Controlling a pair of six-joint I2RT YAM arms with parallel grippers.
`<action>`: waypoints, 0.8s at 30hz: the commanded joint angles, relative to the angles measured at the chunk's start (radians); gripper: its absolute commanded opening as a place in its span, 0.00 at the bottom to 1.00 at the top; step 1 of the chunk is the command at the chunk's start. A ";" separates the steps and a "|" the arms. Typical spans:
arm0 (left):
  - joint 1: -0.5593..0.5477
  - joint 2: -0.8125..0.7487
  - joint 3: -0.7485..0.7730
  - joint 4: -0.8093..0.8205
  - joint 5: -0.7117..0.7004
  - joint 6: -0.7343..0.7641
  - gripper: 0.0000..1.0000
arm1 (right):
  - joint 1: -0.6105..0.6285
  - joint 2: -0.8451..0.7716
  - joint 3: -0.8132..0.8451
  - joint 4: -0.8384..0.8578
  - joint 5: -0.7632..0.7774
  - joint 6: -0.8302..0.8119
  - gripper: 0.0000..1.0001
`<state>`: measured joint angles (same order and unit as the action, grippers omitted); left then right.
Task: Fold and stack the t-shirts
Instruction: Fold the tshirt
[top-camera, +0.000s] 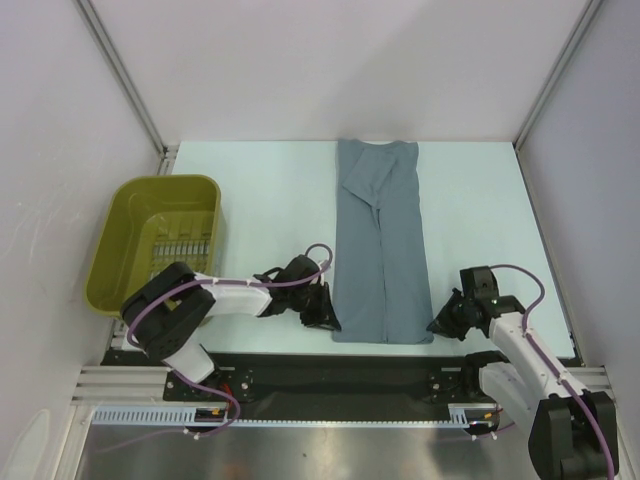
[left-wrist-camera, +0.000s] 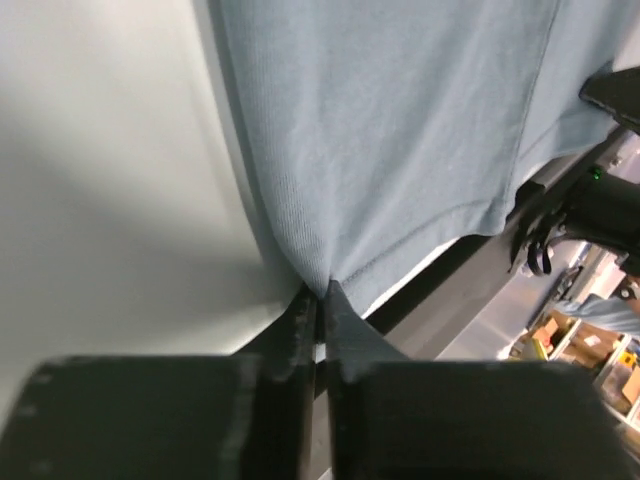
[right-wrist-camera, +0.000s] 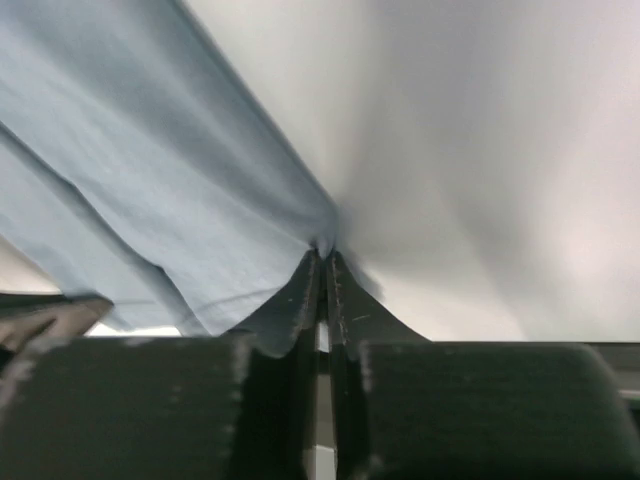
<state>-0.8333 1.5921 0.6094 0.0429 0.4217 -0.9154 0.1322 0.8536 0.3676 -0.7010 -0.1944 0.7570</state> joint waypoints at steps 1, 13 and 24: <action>0.002 -0.010 -0.029 0.006 -0.026 0.007 0.03 | 0.006 0.010 -0.004 0.047 -0.052 -0.019 0.00; 0.006 -0.123 0.099 -0.066 -0.014 0.019 0.00 | 0.004 -0.099 0.100 0.064 -0.163 -0.093 0.00; 0.213 0.046 0.439 -0.152 0.091 0.073 0.00 | -0.023 0.270 0.421 0.221 -0.137 -0.166 0.00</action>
<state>-0.6765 1.5856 0.9276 -0.0715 0.4648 -0.8955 0.1207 1.0458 0.6849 -0.5777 -0.3412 0.6395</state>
